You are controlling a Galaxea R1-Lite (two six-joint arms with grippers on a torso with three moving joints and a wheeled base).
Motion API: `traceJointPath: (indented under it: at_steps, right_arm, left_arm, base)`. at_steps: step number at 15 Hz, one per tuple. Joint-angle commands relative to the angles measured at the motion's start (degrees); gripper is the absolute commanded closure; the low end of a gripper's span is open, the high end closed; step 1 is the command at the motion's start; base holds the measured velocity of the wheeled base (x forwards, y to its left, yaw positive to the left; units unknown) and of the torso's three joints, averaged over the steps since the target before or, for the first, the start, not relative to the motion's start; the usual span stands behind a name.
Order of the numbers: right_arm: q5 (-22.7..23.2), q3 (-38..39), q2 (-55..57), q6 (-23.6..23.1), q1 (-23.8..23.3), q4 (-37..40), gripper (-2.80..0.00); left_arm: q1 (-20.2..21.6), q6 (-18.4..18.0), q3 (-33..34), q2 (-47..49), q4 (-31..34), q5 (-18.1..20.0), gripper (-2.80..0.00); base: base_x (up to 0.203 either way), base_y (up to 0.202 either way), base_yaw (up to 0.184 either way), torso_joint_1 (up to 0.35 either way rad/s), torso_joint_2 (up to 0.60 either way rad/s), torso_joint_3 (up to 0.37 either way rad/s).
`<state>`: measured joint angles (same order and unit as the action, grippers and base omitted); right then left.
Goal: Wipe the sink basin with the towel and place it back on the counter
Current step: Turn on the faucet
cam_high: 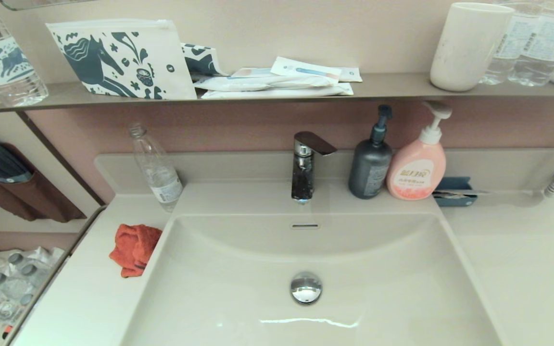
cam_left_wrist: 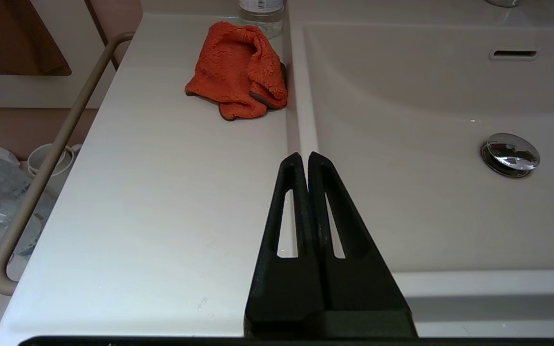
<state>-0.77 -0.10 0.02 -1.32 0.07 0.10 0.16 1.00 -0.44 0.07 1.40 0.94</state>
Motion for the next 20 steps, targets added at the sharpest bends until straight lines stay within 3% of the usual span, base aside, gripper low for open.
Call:
traceJointPath:
  at_steps: [1, 14, 20]
  right_arm:
    - [-0.02, 0.01, -0.02, 0.00, 0.01, -0.01, 0.00]
    - [0.56, -1.36, 0.04, -0.21, 0.01, 0.53, 0.00]
    - [4.18, -13.27, 6.29, -0.27, 0.03, 4.36, 0.00]
  left_arm:
    - [0.02, 0.05, 0.00, 0.01, 0.00, 0.03, 0.00]
    - [0.02, 0.05, 0.00, 0.01, 0.00, 0.03, 0.00]
    - [0.02, 0.05, 0.00, 0.01, 0.00, 0.03, 0.00]
  base:
    - [0.000, 0.000, 0.000, 0.000, 0.00, 0.000]
    - [0.000, 0.000, 0.000, 0.000, 0.00, 0.000]
    - [0.000, 0.000, 0.000, 0.000, 0.00, 0.000]
